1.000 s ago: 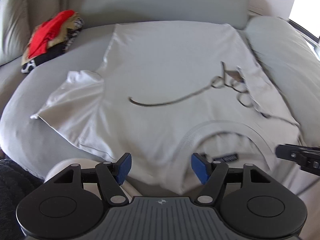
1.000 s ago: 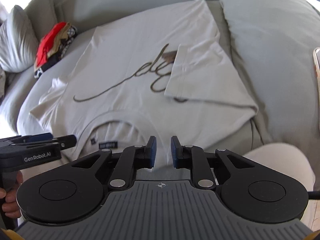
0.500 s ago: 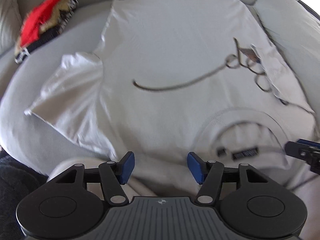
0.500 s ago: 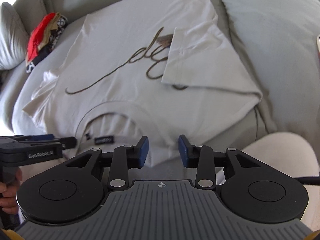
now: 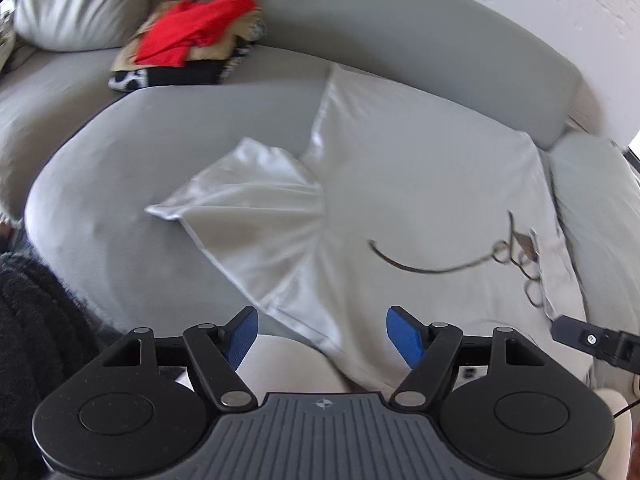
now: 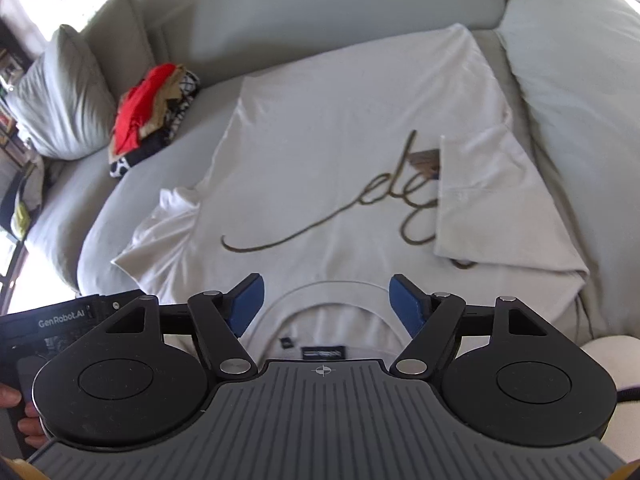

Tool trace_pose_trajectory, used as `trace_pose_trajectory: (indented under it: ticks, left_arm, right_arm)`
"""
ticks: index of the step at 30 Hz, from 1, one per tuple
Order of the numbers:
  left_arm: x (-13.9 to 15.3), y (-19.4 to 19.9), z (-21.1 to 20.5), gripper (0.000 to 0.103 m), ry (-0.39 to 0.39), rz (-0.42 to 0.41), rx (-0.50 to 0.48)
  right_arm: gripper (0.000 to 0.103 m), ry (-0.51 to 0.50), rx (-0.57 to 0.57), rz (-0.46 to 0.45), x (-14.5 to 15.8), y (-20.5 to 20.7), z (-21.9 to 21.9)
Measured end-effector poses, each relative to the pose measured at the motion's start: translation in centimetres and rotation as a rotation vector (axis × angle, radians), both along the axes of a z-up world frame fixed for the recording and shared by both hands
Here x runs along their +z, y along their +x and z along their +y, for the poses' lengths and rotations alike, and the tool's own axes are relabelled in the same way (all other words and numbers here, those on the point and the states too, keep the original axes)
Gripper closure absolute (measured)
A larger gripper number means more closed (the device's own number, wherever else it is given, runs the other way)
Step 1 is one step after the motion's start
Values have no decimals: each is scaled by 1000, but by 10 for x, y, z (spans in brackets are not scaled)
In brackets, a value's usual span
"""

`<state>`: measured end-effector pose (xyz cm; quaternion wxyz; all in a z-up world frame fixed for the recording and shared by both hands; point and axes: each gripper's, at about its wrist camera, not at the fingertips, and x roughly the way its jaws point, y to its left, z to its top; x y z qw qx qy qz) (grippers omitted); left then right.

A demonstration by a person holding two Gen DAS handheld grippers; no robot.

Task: Fold clothes

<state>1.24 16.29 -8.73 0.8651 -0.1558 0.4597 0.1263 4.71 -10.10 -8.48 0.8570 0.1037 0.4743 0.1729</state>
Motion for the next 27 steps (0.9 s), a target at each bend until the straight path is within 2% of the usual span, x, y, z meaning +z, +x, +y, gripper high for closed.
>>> trace_pose_trajectory:
  ticks: [5, 11, 27]
  left_arm:
    - [-6, -6, 21, 32, -24, 1, 57]
    - [-10, -11, 32, 32, -48, -3, 87]
    - [-16, -12, 30, 33, -59, 1, 82]
  right_arm:
    - [28, -14, 29, 4, -4, -5, 12]
    - [28, -12, -10, 21, -8, -6, 4]
    - [28, 9, -37, 25, -10, -8, -4]
